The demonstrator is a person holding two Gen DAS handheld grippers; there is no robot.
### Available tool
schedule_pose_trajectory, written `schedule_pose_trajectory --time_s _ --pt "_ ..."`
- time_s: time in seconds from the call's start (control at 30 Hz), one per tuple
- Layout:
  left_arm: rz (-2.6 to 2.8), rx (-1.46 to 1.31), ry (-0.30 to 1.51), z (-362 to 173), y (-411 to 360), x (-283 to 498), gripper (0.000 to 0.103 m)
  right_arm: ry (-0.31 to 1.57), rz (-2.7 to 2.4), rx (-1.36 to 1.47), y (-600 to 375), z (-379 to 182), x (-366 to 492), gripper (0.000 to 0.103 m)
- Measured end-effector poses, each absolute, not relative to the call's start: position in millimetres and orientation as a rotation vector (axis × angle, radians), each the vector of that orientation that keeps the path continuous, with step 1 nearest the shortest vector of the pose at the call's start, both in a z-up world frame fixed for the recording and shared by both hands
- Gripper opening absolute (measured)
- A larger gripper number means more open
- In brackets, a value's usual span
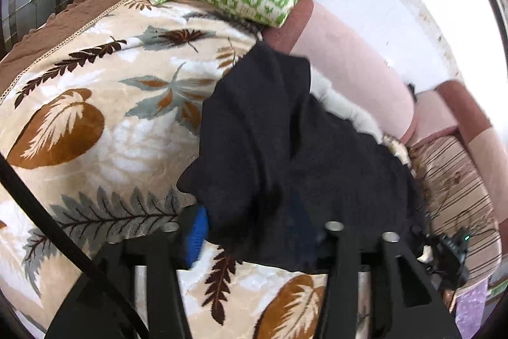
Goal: Fold large clothes
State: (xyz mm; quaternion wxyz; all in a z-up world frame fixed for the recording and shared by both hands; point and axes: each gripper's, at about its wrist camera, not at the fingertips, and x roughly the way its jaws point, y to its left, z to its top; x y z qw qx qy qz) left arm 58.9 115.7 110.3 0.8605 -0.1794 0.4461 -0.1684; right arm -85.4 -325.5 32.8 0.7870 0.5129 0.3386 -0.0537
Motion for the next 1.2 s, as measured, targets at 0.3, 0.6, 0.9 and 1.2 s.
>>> schedule_pose_trajectory --time_s 0.3,0.6,0.9,1.2 --pt "-0.083 -0.295 0.767 134 140 54 0.070 0.668 -0.360 1.127 -348 46 -121 0.074" --pt "-0.098 -0.182 0.790 122 105 69 0.072 0.455 -0.421 0.678 -308 113 -103 0.080" --pt "-0.153 -0.068 0.807 94 46 118 0.074 0.609 0.041 0.479 -218 81 6 0.063" --pt "-0.082 -0.162 0.882 65 77 149 0.088 0.604 -0.177 0.567 -271 54 1 0.042"
